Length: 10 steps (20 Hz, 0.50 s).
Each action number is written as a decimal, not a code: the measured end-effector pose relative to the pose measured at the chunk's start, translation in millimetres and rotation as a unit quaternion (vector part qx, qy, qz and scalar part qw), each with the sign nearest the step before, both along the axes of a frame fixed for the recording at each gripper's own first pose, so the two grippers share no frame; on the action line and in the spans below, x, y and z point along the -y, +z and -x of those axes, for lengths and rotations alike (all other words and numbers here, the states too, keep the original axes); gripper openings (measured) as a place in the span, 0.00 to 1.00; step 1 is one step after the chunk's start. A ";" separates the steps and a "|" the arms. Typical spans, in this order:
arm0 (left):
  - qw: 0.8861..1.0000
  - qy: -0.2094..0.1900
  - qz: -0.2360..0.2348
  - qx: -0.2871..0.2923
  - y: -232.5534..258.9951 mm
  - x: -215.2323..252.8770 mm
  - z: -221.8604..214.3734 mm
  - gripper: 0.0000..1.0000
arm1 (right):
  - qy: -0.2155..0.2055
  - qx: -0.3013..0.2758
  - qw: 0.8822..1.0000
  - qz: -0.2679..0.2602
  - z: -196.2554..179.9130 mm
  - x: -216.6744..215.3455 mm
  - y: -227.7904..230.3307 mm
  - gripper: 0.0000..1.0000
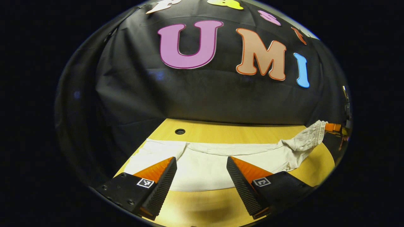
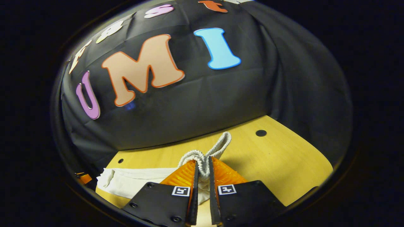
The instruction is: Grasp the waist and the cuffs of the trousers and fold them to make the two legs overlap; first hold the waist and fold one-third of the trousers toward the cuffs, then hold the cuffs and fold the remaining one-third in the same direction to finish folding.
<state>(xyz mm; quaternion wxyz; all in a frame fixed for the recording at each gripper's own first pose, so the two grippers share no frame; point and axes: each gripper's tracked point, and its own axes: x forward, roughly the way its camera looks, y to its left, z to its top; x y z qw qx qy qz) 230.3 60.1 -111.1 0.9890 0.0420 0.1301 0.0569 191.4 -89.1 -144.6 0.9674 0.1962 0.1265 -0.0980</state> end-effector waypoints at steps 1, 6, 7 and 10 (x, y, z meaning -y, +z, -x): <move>1.000 0.001 0.001 -0.001 0.5 -13.9 1.7 0.97 | 0.011 0.007 1.000 0.004 -4.7 -23.8 10.3 0.18; 1.000 0.023 0.004 -0.003 -2.1 -87.9 9.7 0.95 | 0.084 0.015 0.996 0.019 -29.7 -157.3 30.7 0.18; 1.000 0.030 0.006 -0.004 -4.2 -103.6 12.6 0.95 | 0.100 0.012 0.995 0.020 -34.8 -183.3 28.8 0.18; 0.999 0.052 0.006 -0.014 -15.1 -146.2 19.2 0.94 | 0.147 -0.007 0.989 0.033 -48.4 -247.2 8.8 0.18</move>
